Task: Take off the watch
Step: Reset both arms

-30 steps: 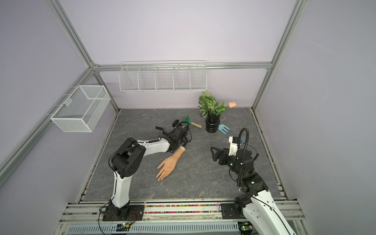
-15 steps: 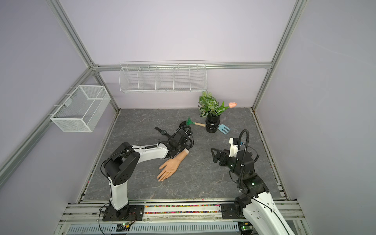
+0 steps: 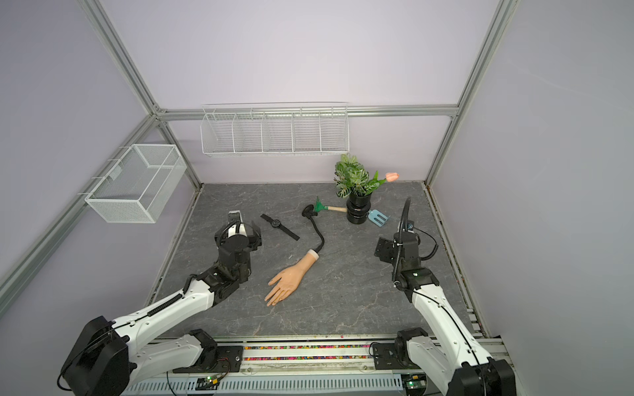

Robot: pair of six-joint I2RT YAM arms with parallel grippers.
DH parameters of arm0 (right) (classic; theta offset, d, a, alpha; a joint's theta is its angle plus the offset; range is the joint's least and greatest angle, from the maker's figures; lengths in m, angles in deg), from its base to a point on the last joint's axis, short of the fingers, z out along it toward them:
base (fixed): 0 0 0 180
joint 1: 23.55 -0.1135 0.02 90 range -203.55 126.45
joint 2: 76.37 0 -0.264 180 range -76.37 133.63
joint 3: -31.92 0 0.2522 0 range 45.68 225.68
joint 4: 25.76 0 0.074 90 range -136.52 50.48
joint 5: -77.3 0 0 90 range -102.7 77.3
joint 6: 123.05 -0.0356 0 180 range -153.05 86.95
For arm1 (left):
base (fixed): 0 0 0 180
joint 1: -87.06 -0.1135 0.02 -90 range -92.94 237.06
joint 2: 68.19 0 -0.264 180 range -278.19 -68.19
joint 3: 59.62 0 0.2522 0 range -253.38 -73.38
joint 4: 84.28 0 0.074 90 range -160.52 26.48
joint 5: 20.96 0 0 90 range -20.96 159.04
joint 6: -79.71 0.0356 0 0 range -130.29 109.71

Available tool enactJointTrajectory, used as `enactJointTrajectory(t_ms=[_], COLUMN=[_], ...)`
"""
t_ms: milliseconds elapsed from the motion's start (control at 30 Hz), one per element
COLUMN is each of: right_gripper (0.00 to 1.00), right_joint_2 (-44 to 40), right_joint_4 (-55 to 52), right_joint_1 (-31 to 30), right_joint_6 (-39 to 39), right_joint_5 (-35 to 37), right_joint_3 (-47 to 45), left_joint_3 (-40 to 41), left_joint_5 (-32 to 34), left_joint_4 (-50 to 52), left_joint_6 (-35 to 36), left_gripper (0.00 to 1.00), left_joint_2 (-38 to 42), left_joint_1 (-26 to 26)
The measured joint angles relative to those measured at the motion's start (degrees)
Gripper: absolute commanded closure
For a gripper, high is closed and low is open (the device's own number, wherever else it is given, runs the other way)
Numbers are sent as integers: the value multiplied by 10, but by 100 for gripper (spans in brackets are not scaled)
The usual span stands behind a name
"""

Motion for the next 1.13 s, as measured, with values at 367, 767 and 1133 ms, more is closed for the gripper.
enactJointTrajectory(t_ms=[367, 767, 1133], right_gripper=[10, 11, 11], right_joint_2=[164, 307, 307], right_joint_4=[409, 575, 576], right_joint_1=[45, 65, 65], right_joint_6=[127, 182, 200], right_joint_5=[65, -71, -107], right_joint_3=[-171, -125, -119], left_joint_3=[80, 39, 31], left_joint_5=[-176, -328, -339], left_joint_4=[-160, -246, -233], left_joint_6=[26, 2, -8], left_gripper=[10, 0, 0], left_joint_2=[-56, -241, -236], left_joint_1=[-216, -310, -312])
